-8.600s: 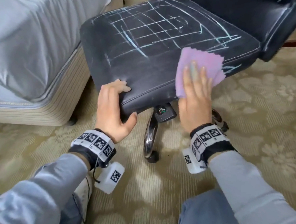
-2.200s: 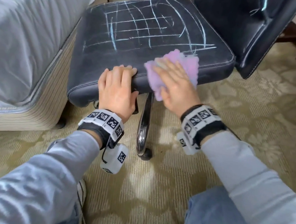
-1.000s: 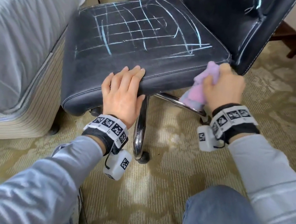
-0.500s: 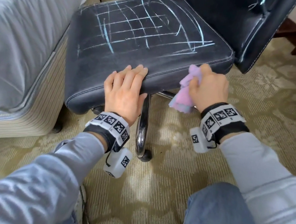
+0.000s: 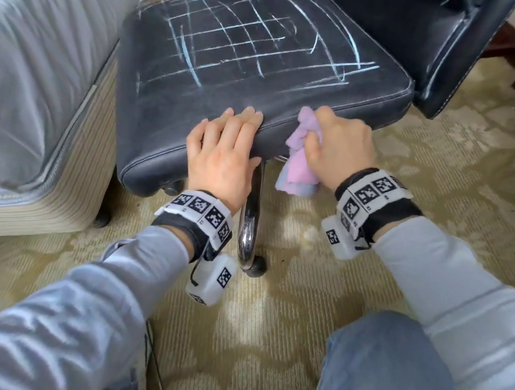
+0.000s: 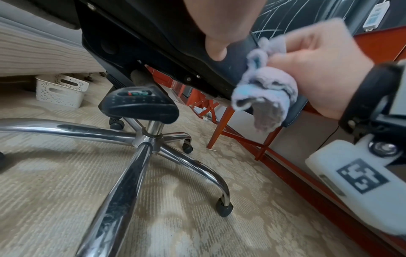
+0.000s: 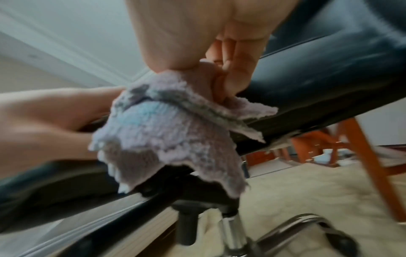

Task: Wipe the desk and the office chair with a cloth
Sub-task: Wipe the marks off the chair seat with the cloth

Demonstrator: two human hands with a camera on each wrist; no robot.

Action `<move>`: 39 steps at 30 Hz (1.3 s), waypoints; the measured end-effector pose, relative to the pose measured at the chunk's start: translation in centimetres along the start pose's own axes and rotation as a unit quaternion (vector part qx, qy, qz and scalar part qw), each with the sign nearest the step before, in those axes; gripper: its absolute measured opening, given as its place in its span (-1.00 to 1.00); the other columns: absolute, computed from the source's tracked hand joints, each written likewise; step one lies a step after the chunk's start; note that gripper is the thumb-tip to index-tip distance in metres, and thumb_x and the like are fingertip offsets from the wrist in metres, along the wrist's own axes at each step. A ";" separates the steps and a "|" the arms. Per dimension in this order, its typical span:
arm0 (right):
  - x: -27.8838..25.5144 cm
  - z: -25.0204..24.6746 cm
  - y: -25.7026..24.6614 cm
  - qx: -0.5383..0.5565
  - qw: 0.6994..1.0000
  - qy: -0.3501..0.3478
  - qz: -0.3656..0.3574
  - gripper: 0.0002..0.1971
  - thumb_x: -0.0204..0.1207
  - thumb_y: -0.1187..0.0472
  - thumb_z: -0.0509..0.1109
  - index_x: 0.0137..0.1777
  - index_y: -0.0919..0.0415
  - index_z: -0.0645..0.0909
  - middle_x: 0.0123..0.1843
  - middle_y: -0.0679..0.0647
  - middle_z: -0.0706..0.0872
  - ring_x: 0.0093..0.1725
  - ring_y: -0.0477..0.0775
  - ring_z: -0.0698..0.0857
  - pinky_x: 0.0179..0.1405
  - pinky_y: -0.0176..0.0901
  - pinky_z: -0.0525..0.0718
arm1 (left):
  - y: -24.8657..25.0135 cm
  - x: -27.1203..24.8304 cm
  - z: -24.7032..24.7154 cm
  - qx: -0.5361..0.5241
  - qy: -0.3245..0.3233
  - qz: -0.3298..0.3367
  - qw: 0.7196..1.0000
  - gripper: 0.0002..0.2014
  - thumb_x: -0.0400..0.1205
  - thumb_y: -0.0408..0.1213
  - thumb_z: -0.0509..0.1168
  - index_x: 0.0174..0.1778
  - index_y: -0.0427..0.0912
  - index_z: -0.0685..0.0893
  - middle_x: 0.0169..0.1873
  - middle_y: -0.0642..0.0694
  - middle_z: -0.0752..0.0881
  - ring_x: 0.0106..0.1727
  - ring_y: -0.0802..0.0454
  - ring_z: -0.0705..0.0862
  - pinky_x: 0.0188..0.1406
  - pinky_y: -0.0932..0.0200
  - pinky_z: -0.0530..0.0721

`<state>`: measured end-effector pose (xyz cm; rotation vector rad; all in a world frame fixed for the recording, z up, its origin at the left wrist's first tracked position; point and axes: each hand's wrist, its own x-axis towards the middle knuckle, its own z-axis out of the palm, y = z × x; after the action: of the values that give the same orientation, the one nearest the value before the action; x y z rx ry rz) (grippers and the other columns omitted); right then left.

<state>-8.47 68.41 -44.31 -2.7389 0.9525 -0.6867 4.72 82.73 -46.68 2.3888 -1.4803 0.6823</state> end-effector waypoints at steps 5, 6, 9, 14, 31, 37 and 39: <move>0.3 -1.3 3.1 0.007 0.987 0.060 0.152 -0.72 0.62 0.18 0.25 0.24 0.32 0.50 0.00 0.48 0.70 0.07 0.51 0.65 -0.02 0.15 0.52 | 0.5 -0.1 0.0 -0.007 0.003 -0.001 1.000 -0.35 0.58 -0.18 0.43 0.62 -0.04 0.43 0.57 0.05 0.50 0.62 -0.10 0.40 0.60 -0.13 0.18; 0.4 -1.1 2.7 0.014 0.985 0.051 0.161 -0.70 0.62 0.18 0.25 0.28 0.30 0.50 0.02 0.47 0.70 0.08 0.50 0.65 -0.02 0.14 0.53 | 0.7 -0.1 0.1 -0.007 0.006 -0.003 1.000 -0.36 0.58 -0.18 0.43 0.61 -0.04 0.44 0.57 0.05 0.50 0.61 -0.10 0.40 0.59 -0.13 0.18; -0.1 1.1 -0.6 0.028 0.996 0.046 0.077 -0.68 0.56 0.24 0.30 0.30 0.26 0.55 -0.05 0.35 0.76 -0.03 0.41 0.72 -0.15 0.04 0.57 | 1.1 0.1 0.5 -0.009 0.017 -0.009 1.000 -0.39 0.58 -0.17 0.37 0.60 -0.06 0.47 0.55 0.05 0.52 0.60 -0.12 0.42 0.56 -0.13 0.17; -2.0 2.4 -4.4 0.110 0.989 0.035 -0.096 -0.75 0.34 0.33 0.41 0.03 0.33 0.64 -0.34 0.21 0.73 -0.42 0.34 0.72 -0.45 0.00 0.68 | 0.3 -0.1 0.7 -0.029 0.060 -0.015 0.998 -0.53 0.68 -0.18 0.26 0.55 -0.06 0.54 0.50 0.05 0.59 0.56 -0.13 0.48 0.53 -0.11 0.21; -1.8 1.6 1.0 0.161 0.972 0.067 0.160 -0.77 0.54 0.37 0.27 0.18 0.29 0.50 -0.21 0.19 0.60 -0.22 0.20 0.58 -0.26 -0.07 0.50 | 1.8 0.2 -0.1 -0.019 -0.004 -0.013 1.000 -0.35 0.56 -0.24 0.42 0.61 -0.06 0.42 0.57 0.03 0.50 0.61 -0.15 0.38 0.57 -0.17 0.18; -2.6 2.9 2.9 0.247 0.943 0.115 0.193 -0.89 0.47 0.40 0.26 -0.15 0.18 0.47 -0.39 -0.03 0.51 -0.37 0.07 0.50 -0.34 -0.32 0.33 | 0.8 -0.1 -0.3 -0.016 -0.008 -0.007 1.000 -0.35 0.57 -0.25 0.41 0.62 -0.07 0.41 0.57 0.01 0.48 0.62 -0.16 0.37 0.58 -0.17 0.16; -1.9 1.9 5.8 0.235 0.922 0.169 0.256 -0.93 0.48 0.35 0.30 -0.15 0.17 0.50 -0.39 -0.08 0.51 -0.29 0.17 0.55 -0.27 -0.31 0.34 | 0.7 -0.1 -0.2 -0.016 -0.012 -0.010 1.000 -0.35 0.57 -0.24 0.40 0.62 -0.05 0.40 0.57 0.02 0.47 0.62 -0.16 0.36 0.58 -0.16 0.12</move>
<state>-11.99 65.06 -48.40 -1.8785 1.2988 -1.1200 4.02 82.62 -46.57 2.3922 -1.4626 0.6236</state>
